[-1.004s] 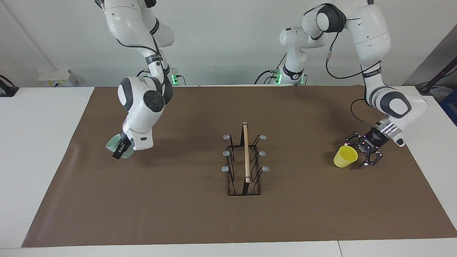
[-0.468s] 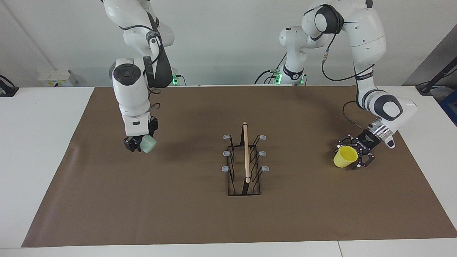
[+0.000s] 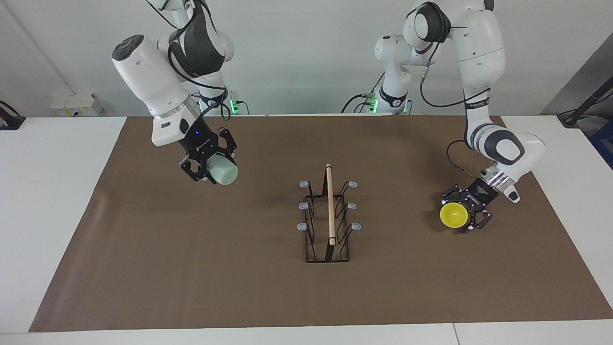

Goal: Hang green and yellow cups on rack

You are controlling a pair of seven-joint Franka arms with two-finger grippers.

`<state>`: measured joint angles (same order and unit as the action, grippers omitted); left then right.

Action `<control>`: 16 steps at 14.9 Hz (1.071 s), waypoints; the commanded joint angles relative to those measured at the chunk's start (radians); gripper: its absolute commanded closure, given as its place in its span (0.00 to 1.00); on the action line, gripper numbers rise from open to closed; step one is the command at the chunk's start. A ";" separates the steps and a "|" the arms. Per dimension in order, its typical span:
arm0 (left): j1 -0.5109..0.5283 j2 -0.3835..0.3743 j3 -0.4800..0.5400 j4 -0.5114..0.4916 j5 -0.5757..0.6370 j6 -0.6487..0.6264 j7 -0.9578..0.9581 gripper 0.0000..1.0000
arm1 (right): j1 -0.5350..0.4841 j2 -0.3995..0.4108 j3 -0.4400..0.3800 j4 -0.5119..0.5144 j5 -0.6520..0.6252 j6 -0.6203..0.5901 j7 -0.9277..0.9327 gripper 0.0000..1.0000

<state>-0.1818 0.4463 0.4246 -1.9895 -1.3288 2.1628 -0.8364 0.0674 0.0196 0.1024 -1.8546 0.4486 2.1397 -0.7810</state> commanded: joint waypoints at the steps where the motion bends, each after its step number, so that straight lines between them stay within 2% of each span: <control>1: -0.014 -0.046 -0.019 -0.046 -0.021 0.052 0.011 0.41 | 0.000 -0.020 0.003 -0.026 0.202 0.028 -0.108 1.00; 2: -0.016 -0.052 -0.035 -0.051 -0.021 0.080 0.013 0.97 | 0.000 -0.026 0.002 -0.034 0.281 0.029 -0.141 1.00; 3: -0.018 -0.057 -0.055 -0.052 -0.021 0.098 0.007 1.00 | -0.001 -0.032 0.002 -0.044 0.348 0.034 -0.168 1.00; 6: -0.013 -0.060 -0.060 -0.052 -0.021 0.111 -0.004 1.00 | 0.023 -0.069 0.003 -0.119 0.571 0.136 -0.276 1.00; 9: -0.008 -0.075 -0.056 -0.040 -0.020 0.105 -0.036 1.00 | 0.099 -0.112 0.003 -0.217 0.836 0.302 -0.415 1.00; 12: -0.002 -0.125 -0.053 -0.023 -0.001 0.083 -0.059 1.00 | 0.189 -0.138 0.003 -0.265 1.100 0.439 -0.581 1.00; 16: -0.008 -0.228 -0.060 -0.022 0.192 0.078 -0.059 1.00 | 0.216 -0.155 0.003 -0.325 1.371 0.447 -0.807 1.00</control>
<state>-0.1852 0.2894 0.3670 -1.9925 -1.2224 2.2480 -0.8759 0.2870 -0.0976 0.1078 -2.1220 1.6998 2.5822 -1.4727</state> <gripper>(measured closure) 0.352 0.308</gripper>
